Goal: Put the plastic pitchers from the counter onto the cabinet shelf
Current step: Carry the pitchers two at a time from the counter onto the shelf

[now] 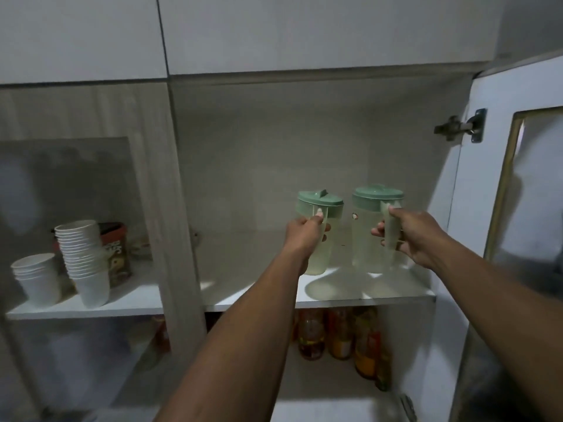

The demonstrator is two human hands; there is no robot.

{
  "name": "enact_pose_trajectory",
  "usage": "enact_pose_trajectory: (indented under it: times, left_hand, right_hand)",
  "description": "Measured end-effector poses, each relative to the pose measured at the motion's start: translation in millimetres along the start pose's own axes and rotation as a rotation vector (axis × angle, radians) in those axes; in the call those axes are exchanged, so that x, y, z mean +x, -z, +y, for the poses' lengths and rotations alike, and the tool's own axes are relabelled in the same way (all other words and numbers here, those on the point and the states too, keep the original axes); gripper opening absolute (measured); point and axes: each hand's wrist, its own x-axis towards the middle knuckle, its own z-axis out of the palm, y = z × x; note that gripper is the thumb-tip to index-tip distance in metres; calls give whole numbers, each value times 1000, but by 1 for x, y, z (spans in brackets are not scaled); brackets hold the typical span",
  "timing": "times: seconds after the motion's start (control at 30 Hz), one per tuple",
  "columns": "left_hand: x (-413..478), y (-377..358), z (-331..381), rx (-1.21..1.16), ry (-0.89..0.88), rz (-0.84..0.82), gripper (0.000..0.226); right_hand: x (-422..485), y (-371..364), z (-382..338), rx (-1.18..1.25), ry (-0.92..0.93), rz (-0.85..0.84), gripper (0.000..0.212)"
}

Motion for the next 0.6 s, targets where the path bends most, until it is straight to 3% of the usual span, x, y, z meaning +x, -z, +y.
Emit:
enact_pose_trajectory:
  times: [0.4, 0.6]
  left_hand:
    - [193, -34, -63, -14, 67, -6, 13]
    - [278, -48, -81, 41, 131, -51, 23]
  right_hand:
    - [192, -17, 67, -5, -63, 95, 17]
    - [280, -30, 93, -22, -140, 89, 21]
